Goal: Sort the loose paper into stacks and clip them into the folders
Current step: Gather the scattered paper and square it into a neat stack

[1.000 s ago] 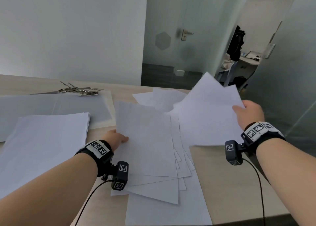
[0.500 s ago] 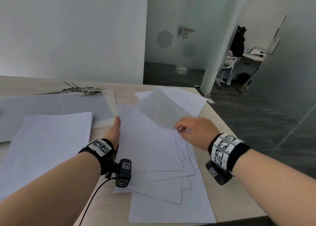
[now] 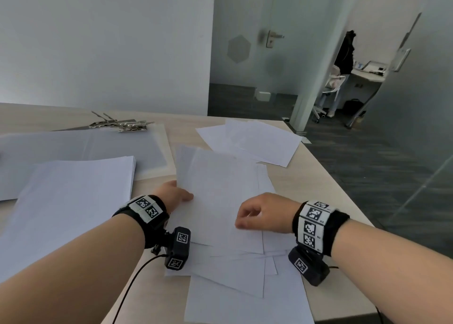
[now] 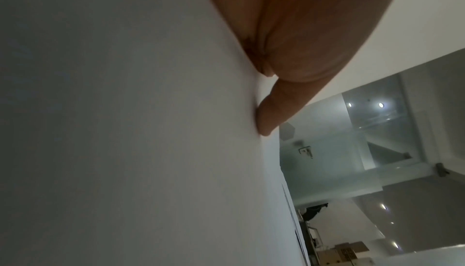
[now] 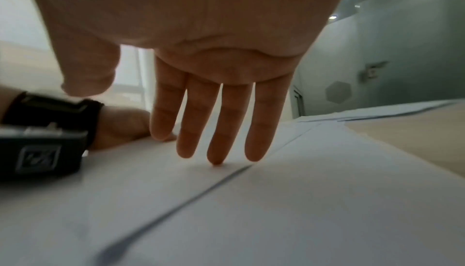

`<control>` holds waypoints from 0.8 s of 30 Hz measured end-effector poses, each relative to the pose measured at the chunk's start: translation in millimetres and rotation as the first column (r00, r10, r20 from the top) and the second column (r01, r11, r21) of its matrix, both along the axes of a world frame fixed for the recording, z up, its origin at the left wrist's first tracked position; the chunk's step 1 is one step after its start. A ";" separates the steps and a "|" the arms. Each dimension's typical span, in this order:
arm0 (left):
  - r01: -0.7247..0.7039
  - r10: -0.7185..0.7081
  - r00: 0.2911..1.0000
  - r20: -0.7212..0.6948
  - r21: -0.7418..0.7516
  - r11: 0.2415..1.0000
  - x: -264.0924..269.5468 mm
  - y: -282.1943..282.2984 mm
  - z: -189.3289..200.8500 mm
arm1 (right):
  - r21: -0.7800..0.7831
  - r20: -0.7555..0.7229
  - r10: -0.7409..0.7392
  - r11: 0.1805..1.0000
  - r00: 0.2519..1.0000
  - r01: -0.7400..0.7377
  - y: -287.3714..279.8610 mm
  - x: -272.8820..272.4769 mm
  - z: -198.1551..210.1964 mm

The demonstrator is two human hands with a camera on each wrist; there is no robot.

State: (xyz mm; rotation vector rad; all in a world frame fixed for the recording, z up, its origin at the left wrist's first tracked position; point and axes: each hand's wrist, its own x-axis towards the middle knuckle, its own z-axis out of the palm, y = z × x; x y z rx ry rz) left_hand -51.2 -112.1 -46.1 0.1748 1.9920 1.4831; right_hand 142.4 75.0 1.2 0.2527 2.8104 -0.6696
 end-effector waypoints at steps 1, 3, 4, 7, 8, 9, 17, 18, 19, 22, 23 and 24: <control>0.005 -0.005 1.000 -0.006 -0.012 1.000 0.0 1.2 1.5 | -0.030 -0.037 -0.032 0.999 0.999 0.030 5.7 -4.7 1.6; 0.017 -0.017 1.000 -0.005 -0.029 0.999 -1.6 3.0 3.9 | -0.034 -0.129 -0.120 0.993 0.984 0.117 24.4 -17.6 0.1; 0.032 -0.032 0.999 -0.005 -0.043 0.999 -2.2 3.9 6.3 | -0.019 -0.173 -0.175 0.985 0.969 0.174 35.6 -25.4 -0.9; 0.095 -0.094 0.996 0.008 -0.093 0.991 -8.1 8.9 11.4 | 0.077 -0.228 -0.282 0.949 0.932 0.305 69.7 -47.6 -2.0; 0.117 -0.115 0.993 0.023 -0.109 0.987 -11.4 10.6 13.3 | 0.123 -0.227 -0.301 0.934 0.926 0.334 80.9 -55.4 -1.2; 0.144 -0.139 0.989 0.045 -0.127 0.981 -14.9 12.3 14.4 | 0.163 -0.223 -0.328 0.916 0.918 0.366 92.8 -63.4 -1.6; 0.247 -0.214 0.952 0.217 -0.139 0.959 -42.2 26.2 7.9 | 0.371 -0.099 -0.432 0.820 0.896 0.436 150.9 -131.5 -6.6; 0.243 -0.211 0.953 0.218 -0.133 0.961 -41.7 27.4 9.8 | 0.381 -0.080 -0.440 0.815 0.894 0.435 152.8 -139.7 -7.5; 0.243 -0.212 0.952 0.223 -0.124 0.962 -42.2 28.6 10.2 | 0.377 -0.054 -0.454 0.815 0.889 0.440 155.1 -148.0 -9.4; 0.257 -0.226 0.942 0.247 -0.101 0.961 -47.7 30.3 4.4 | 0.368 0.021 -0.489 0.815 0.872 0.448 157.8 -168.9 -16.7; 0.263 -0.232 0.938 0.257 -0.093 0.960 -49.3 30.7 2.6 | 0.378 0.035 -0.482 0.817 0.875 0.435 157.9 -173.6 -20.2; 0.265 -0.233 0.936 0.265 -0.088 0.960 -50.0 31.4 2.5 | 0.383 0.050 -0.466 0.826 0.883 0.414 159.5 -177.1 -24.8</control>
